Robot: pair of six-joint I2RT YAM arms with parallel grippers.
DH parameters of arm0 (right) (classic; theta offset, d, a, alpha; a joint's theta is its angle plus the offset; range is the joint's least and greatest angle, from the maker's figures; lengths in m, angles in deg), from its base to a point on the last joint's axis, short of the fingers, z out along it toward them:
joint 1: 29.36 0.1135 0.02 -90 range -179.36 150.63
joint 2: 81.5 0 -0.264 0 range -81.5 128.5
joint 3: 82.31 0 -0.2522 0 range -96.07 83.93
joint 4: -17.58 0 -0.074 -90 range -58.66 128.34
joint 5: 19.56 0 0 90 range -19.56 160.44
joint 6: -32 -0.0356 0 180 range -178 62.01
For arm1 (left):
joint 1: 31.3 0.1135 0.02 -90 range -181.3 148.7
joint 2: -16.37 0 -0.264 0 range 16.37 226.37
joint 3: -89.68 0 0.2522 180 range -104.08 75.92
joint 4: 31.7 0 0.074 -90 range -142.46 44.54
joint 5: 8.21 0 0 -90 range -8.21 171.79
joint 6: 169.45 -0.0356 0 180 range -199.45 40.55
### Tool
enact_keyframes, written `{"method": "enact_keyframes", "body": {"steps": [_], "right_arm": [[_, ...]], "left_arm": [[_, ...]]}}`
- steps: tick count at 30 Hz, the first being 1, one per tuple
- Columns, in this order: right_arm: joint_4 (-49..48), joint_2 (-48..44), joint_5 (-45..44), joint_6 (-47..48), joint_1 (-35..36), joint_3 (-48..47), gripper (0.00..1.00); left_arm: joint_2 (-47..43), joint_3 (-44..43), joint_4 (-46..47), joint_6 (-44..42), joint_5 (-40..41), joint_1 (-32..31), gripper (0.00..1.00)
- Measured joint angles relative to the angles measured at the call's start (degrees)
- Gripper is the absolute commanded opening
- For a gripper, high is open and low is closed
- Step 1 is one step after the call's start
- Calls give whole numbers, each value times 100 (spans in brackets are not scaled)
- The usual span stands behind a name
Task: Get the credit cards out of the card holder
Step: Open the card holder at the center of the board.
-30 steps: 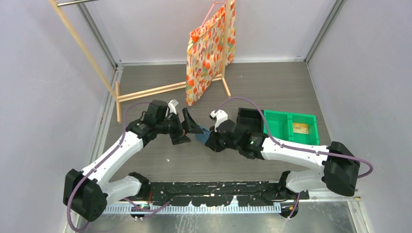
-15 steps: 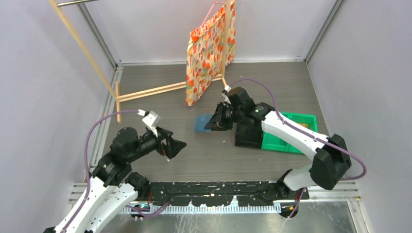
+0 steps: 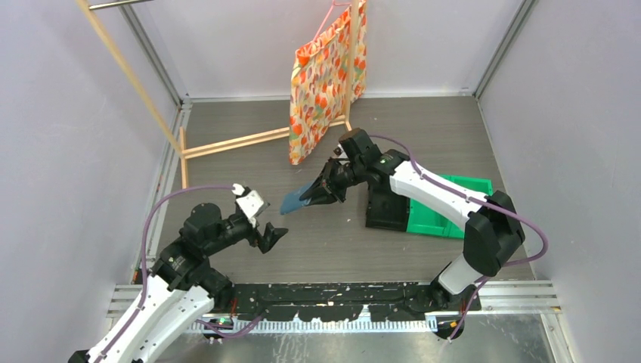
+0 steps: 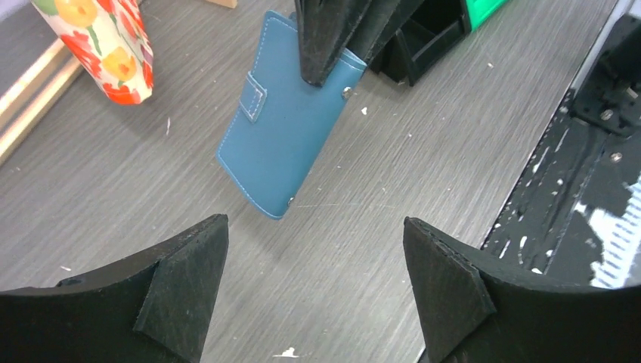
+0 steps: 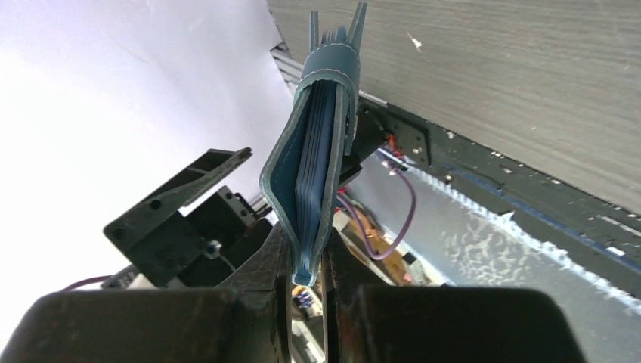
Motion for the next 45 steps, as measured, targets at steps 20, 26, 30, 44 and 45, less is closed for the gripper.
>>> {"method": "enact_keyframes", "body": {"steps": [20,26,30,44,45], "right_arm": [[-1080,107,247,-1657,348,299,1],[-1318,114,297,-1790,463,337,1],[-1412,116,282,-1897,514,387,1],[-1405,-402,122,-802,229,732,93],[-1224,-581,-2,-566,190,734,93]], "left_arm": [[1019,81,717,-1504,2085,-1672,64],[1014,81,918,-1563,2374,-1672,38],[1110,81,977,-1624,2516,-1672,1],[1574,-1056,-376,-83,3014,-1709,0],[1683,-1252,-560,149,3058,-1705,1]]}}
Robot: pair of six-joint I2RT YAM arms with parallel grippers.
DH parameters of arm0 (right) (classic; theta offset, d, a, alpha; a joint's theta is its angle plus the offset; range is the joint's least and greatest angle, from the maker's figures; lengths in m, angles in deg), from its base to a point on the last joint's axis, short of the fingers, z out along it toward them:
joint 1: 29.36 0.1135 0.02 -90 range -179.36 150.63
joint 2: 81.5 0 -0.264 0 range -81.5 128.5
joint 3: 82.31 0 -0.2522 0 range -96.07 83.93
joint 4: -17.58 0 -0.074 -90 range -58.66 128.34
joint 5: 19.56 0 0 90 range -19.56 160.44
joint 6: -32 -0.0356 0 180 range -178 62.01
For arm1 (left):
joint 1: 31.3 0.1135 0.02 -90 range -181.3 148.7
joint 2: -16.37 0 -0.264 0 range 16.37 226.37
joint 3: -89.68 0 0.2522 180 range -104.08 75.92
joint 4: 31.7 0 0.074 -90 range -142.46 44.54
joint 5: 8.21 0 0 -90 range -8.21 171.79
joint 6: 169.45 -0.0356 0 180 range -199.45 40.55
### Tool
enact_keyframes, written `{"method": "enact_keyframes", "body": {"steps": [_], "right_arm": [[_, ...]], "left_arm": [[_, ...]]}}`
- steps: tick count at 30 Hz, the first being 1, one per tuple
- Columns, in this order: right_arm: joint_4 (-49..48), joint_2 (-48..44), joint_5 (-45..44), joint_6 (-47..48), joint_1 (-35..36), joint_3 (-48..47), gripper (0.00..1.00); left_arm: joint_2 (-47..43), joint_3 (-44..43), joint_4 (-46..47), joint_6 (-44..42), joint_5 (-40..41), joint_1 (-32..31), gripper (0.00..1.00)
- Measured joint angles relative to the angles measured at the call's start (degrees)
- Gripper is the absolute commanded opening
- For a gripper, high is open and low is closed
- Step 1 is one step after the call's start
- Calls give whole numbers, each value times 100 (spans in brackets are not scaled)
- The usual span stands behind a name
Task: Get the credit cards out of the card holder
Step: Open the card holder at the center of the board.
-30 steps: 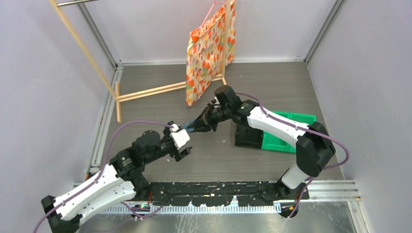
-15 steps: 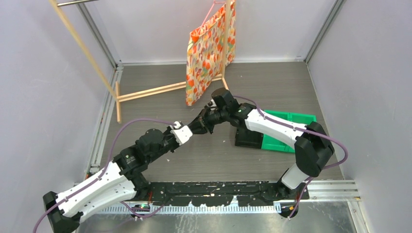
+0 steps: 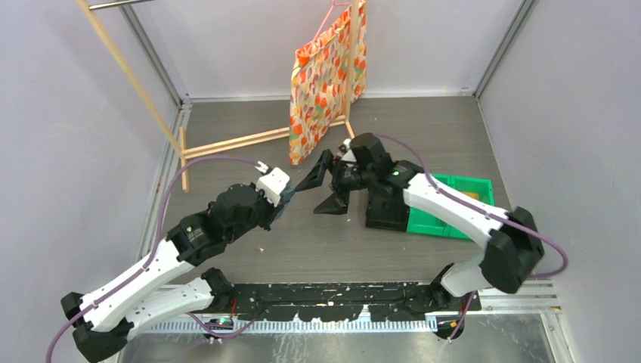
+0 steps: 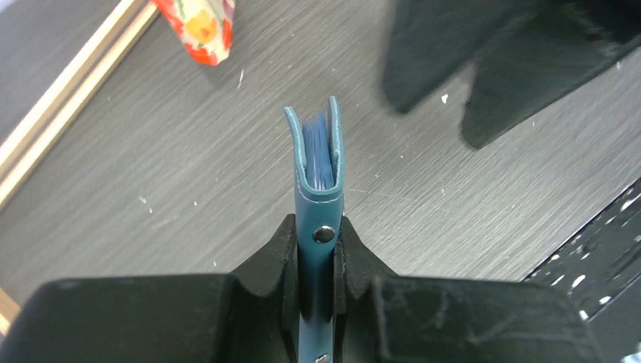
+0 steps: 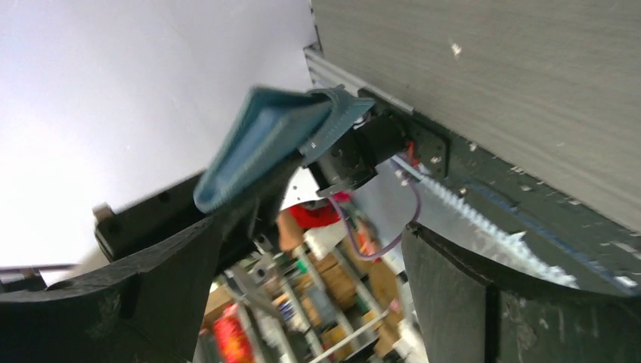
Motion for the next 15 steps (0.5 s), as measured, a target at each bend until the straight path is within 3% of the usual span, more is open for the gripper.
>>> {"method": "enact_keyframes", "body": {"steps": [3,5,10,15], "right_arm": [[562,-675,-743,756,-35,0,86],[706,-1211,-1484,1217,92,136,73],[439,-2302,-2680,2149,415,986,70],[280,-2218,-3405,3084,822,1167,69]], "left_arm": [[343,-586,-570,861,186,83,0],[522,-855,-824,1447,238,153,0],[621,-992,-1069,3071,103,374,1],[374,-442,-634,4645,-127,485,1]]}}
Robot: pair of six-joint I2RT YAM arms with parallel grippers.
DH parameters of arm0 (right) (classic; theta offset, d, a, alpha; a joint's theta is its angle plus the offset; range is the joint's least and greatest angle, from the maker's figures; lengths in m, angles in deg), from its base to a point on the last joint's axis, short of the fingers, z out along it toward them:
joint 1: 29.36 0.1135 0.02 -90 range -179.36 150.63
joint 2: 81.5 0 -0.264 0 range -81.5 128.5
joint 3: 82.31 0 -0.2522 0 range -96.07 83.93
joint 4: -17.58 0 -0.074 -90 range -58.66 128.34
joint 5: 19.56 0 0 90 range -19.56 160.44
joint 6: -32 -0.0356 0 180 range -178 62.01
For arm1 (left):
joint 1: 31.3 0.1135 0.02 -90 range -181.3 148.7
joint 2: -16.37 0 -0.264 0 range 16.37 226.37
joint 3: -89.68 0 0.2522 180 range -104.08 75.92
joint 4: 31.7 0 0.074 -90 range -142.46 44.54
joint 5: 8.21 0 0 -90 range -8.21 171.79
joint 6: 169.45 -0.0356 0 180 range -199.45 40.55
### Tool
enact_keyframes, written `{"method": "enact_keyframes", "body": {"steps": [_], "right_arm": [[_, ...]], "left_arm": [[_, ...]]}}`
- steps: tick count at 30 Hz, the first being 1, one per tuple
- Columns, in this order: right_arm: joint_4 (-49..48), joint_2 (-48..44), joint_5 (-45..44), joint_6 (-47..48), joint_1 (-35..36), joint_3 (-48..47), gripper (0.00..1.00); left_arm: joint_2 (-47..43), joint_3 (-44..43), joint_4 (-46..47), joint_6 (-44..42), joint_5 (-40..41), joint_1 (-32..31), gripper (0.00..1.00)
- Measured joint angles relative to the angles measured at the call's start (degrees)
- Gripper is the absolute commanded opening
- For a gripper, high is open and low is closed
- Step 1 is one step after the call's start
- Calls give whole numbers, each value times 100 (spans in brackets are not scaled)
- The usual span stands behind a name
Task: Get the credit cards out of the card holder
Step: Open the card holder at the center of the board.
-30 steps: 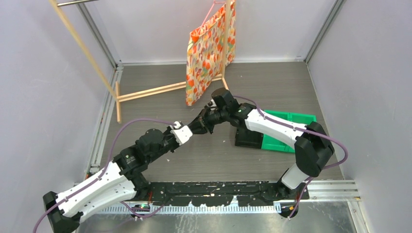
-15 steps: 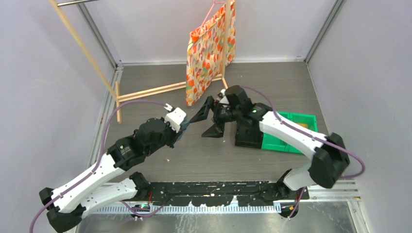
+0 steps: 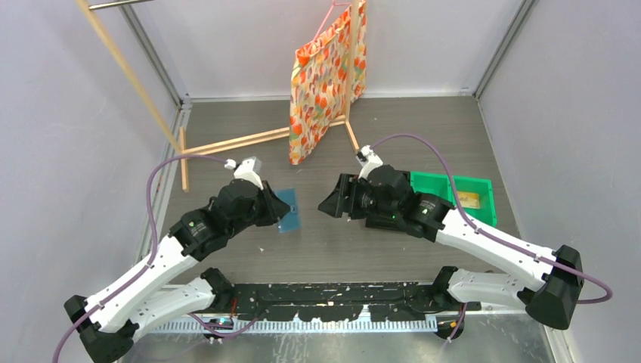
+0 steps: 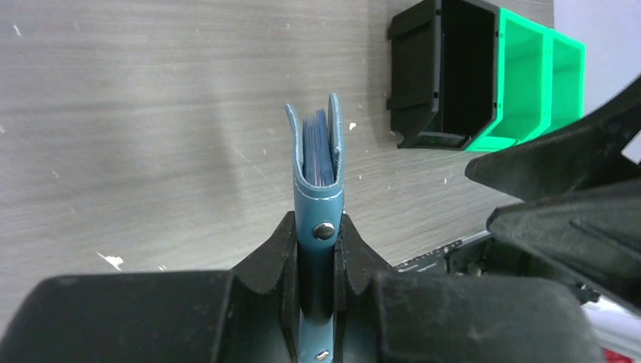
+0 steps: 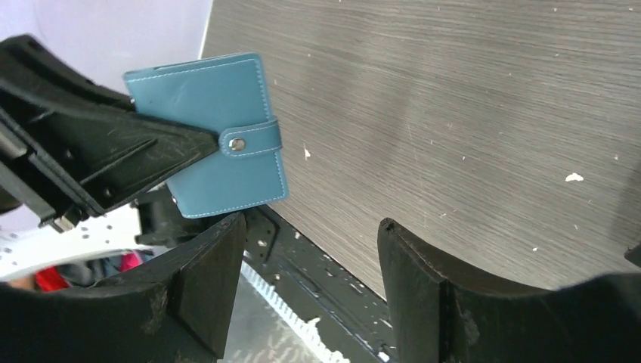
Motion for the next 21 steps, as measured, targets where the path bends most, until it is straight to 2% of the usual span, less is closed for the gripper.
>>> {"method": "enact_keyframes", "body": {"steps": [3,7,16,21], "right_arm": [[-31,15,-190,389,181,76,66],[-120,122,-376,796,249,68,51],[-339,269,-872,962,334,107,49],[-367,271,-852,1047,348,107,52]], "left_arm": [[-31,302,28,614,-92,-2,1],[31,326,90,841,-205,0,1],[149,326,129,986,-317,0,1],[205,326,190,997,-422,0,1]]}}
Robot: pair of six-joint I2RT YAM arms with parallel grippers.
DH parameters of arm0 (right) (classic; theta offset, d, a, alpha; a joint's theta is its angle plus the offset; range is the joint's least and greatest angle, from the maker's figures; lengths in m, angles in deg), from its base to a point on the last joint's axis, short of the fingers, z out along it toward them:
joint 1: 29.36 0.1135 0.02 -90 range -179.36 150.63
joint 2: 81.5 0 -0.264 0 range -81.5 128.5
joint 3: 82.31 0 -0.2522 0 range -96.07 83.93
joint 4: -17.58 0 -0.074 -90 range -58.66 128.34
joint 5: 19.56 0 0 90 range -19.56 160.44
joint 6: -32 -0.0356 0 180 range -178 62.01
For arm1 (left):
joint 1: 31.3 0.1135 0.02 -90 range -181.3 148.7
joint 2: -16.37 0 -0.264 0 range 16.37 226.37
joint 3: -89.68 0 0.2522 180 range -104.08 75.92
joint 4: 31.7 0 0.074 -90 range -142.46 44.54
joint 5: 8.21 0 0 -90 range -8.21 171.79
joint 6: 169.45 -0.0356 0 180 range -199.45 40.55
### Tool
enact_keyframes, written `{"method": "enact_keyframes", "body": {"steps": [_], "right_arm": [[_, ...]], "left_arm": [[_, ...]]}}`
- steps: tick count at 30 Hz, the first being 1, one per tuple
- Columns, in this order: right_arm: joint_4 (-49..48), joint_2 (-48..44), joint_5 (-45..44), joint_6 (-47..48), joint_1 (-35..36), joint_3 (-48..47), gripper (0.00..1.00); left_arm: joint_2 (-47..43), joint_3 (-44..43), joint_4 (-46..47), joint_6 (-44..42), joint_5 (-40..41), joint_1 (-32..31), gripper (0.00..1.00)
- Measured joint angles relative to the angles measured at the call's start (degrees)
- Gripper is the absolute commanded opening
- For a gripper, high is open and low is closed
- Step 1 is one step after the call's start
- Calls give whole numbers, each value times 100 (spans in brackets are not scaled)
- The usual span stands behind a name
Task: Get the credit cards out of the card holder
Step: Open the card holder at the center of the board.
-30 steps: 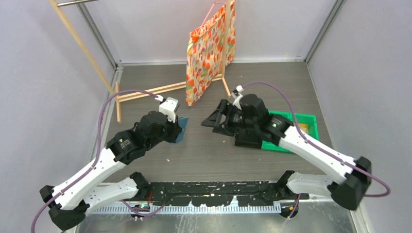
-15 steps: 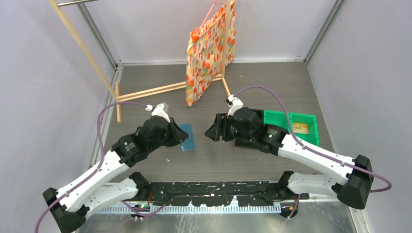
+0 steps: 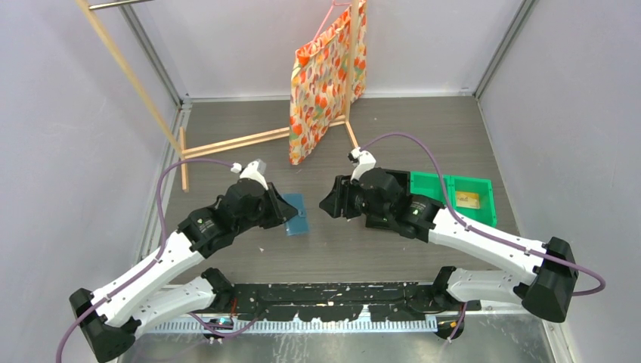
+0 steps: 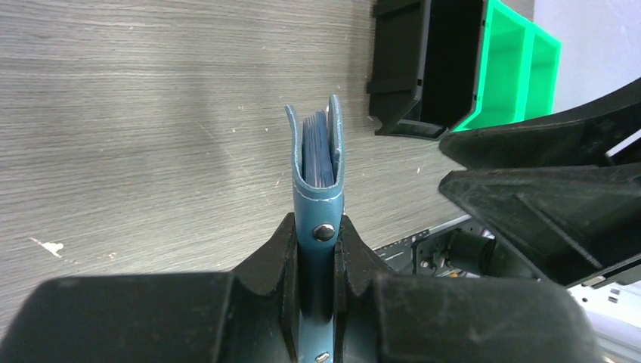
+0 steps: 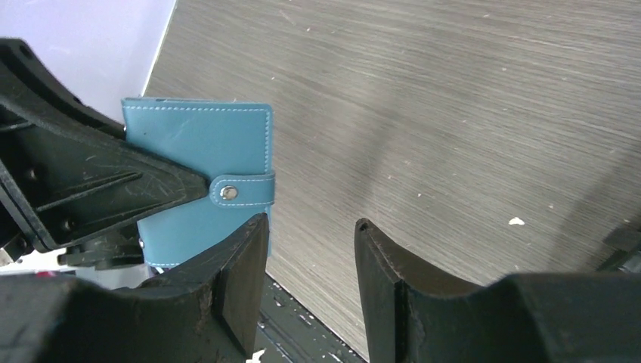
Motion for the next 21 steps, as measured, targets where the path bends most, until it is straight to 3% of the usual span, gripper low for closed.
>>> {"method": "enact_keyframes", "body": {"steps": [9,21], "right_arm": [[-422,435,337,146,529,31,58],[-734,728,214,409,767,22,56]], "left_arm": [[17,0,236,109,-295,74,1],[59,0,186,142,-365,129,1]]}}
